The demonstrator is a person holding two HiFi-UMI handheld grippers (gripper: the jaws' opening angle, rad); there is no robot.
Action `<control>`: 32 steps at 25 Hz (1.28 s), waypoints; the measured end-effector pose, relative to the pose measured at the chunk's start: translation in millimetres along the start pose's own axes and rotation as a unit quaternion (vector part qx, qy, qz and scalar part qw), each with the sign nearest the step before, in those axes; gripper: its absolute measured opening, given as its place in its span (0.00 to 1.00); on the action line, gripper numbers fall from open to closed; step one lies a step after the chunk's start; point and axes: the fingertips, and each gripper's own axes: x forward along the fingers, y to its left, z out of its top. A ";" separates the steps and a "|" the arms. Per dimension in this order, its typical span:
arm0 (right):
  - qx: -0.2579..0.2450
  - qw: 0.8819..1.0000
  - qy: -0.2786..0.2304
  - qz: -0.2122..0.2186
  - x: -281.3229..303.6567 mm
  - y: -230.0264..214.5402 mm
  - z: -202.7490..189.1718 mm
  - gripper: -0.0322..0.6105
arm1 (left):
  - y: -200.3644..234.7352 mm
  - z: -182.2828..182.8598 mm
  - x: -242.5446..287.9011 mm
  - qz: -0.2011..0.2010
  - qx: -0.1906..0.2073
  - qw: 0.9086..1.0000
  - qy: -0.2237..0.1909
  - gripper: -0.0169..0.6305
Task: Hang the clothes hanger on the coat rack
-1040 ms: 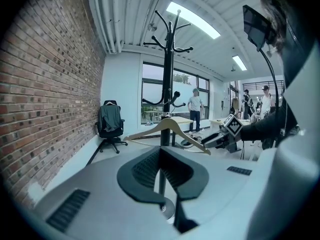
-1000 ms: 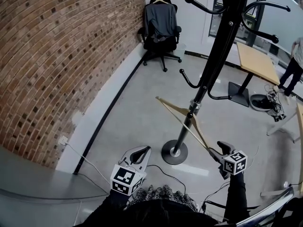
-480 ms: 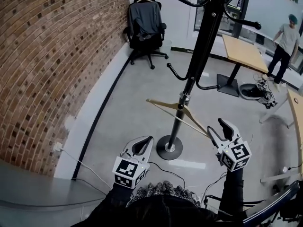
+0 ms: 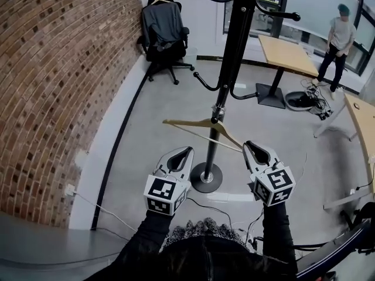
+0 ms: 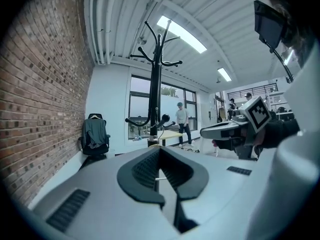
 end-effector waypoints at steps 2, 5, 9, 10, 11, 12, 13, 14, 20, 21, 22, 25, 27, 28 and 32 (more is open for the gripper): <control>0.000 1.000 -0.001 -0.015 -1.7 0.5 0.8 0.07 | -0.9 2.7 2.6 -0.003 0.000 1.000 -0.004 0.04; 0.005 1.000 -0.006 -0.026 -3.0 4.9 3.7 0.07 | -4.6 6.2 5.6 -0.011 0.002 1.000 -0.009 0.04; 0.008 0.999 -0.008 -0.045 -6.4 7.8 6.0 0.07 | -11.4 10.8 6.3 -0.019 0.004 1.000 -0.015 0.04; 0.008 0.999 -0.008 -0.048 -7.8 8.6 6.4 0.07 | -13.2 11.0 5.9 -0.020 0.004 1.000 -0.016 0.04; 0.008 0.999 -0.007 -0.049 -9.4 9.5 6.5 0.07 | -14.8 11.0 5.8 -0.022 0.004 1.000 -0.016 0.04; 0.006 0.999 -0.006 -0.051 -10.9 10.5 6.2 0.07 | -16.1 11.0 5.9 -0.023 0.005 1.000 -0.017 0.04; 0.004 0.999 -0.004 -0.052 -12.3 11.6 6.0 0.06 | -17.1 11.4 6.2 -0.025 0.006 1.000 -0.018 0.04; 0.001 0.999 -0.004 -0.052 -13.6 12.7 6.0 0.06 | -18.0 12.3 6.8 -0.025 0.007 0.999 -0.018 0.04; -0.006 0.999 0.006 -0.050 -14.9 16.1 3.1 0.06 | -21.8 19.2 11.2 -0.025 0.009 0.999 -0.023 0.04; -0.008 0.999 0.010 -0.049 -14.4 16.6 2.1 0.06 | -22.5 19.0 11.9 -0.026 0.010 0.999 -0.023 0.04; -0.010 0.999 0.014 -0.048 -14.1 17.2 0.8 0.06 | -23.3 18.5 12.6 -0.027 0.012 0.999 -0.022 0.04; -0.015 0.999 0.020 -0.046 -14.4 18.0 -1.8 0.06 | -25.2 17.5 13.0 -0.025 0.013 0.999 -0.016 0.04; -0.014 0.999 0.020 -0.044 -13.9 18.5 -2.4 0.06 | -25.1 17.3 12.9 -0.024 0.012 1.000 -0.015 0.04; -0.013 0.999 0.021 -0.043 -13.0 19.1 -2.9 0.06 | -24.4 17.0 12.9 -0.024 0.012 1.000 -0.016 0.04; -0.012 0.999 0.035 -0.040 -9.7 17.6 -8.5 0.06 | -21.9 12.9 13.8 -0.022 0.011 1.000 -0.014 0.04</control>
